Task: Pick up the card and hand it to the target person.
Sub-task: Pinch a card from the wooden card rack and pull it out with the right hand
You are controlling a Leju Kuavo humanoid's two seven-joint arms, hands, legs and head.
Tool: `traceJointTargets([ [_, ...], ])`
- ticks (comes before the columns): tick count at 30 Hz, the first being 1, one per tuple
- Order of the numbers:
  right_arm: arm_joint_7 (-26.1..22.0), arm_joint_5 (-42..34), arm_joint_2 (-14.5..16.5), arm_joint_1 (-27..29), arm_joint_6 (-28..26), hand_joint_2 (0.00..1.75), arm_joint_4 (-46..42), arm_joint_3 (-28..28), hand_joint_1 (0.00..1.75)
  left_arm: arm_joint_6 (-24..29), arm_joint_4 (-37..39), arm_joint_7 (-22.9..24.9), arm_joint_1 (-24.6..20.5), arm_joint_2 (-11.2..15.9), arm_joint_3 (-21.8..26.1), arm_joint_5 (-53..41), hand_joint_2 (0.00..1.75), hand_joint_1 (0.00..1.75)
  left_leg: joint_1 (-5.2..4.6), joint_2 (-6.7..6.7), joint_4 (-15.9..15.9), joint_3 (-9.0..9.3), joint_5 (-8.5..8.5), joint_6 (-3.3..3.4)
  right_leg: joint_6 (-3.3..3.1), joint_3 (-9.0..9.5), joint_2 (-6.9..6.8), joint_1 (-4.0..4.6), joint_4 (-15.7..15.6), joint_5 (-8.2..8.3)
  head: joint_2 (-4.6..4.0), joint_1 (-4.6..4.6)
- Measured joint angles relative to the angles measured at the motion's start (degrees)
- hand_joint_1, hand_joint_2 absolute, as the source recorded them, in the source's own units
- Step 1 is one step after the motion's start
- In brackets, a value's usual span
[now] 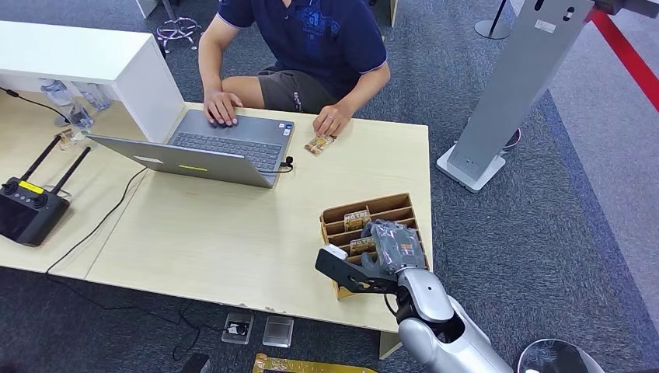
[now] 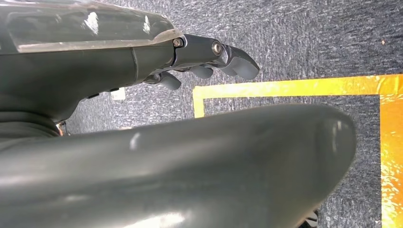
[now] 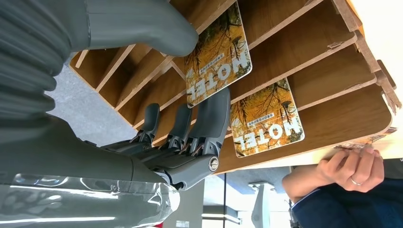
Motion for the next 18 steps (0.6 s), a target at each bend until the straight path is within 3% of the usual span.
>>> traceJointTargets([
  [5, 0.06, 0.04, 0.00, 0.01, -0.19, 1.75, 0.00, -0.02, 1.30, -0.01, 0.00, 0.07, -0.03, 0.00, 0.00, 0.00, 0.00, 0.00, 0.00, 0.00, 0.00, 0.00, 0.00, 0.00, 0.00, 0.00, 0.00, 0.00, 0.00, 0.00, 0.00, -0.01],
  [14, 0.10, 0.09, 0.00, 0.00, -0.39, 1.75, 0.07, -0.09, 1.68, 0.00, 0.00, 0.09, -0.06, 0.00, 0.00, 0.00, 0.00, 0.00, 0.00, 0.00, 0.00, 0.00, 0.00, 0.00, 0.00, 0.00, 0.00, 0.00, 0.00, 0.00, 0.00, 0.00],
  [18, 0.10, 0.09, 0.00, 0.00, -0.44, 1.75, 0.07, -0.27, 1.74, 0.04, 0.00, 0.11, -0.06, -0.01, 0.00, 0.00, 0.00, 0.00, 0.00, 0.00, 0.00, 0.01, 0.00, 0.00, 0.00, 0.00, 0.00, 0.00, 0.00, 0.00, 0.00, -0.01],
])
